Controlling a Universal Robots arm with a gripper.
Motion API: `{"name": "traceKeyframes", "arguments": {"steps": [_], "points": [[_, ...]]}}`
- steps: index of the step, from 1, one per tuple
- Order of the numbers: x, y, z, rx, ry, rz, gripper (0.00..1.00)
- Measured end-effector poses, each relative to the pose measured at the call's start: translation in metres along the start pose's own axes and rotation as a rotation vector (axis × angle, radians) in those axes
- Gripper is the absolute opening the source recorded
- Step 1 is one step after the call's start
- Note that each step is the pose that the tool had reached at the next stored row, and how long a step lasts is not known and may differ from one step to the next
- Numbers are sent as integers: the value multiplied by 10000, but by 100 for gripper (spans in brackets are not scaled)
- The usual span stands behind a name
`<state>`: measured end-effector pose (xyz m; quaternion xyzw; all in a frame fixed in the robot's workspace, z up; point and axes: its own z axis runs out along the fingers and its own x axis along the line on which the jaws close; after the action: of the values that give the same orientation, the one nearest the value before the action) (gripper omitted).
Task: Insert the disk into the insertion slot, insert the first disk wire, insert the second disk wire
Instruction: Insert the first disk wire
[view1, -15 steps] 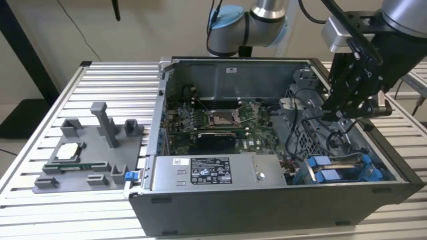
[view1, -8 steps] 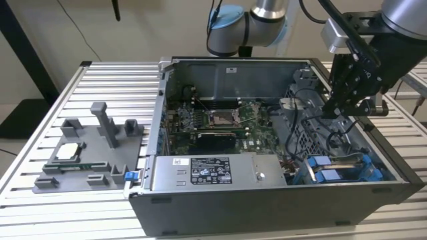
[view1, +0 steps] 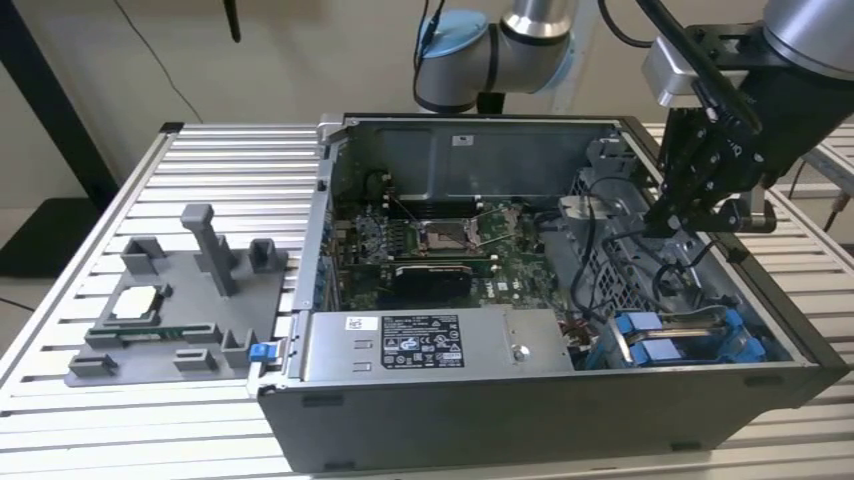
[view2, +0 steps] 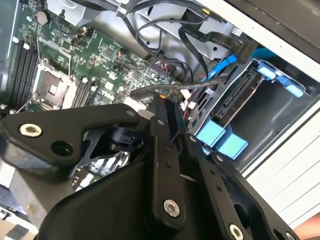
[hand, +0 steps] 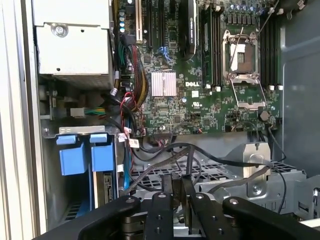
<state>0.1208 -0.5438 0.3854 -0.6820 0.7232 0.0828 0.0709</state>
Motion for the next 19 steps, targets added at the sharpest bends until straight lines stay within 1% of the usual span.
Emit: {"name": "traceKeyframes", "arguments": {"steps": [2, 5, 6, 7, 8, 10, 15, 16, 19], "points": [[0, 0, 1, 0, -1, 0, 0], [0, 0, 2, 1, 23, 1, 0], [-1, 0, 1, 3, 56, 0, 0], [0, 0, 0, 6, 107, 1, 0], [2, 0, 1, 9, 184, 2, 0], [9, -1, -1, 18, 366, 4, 0], [43, -3, -3, 48, 866, 10, 0], [73, -4, -11, 60, 1071, 12, 0], [120, -7, -19, 78, 1366, 16, 0]]}}
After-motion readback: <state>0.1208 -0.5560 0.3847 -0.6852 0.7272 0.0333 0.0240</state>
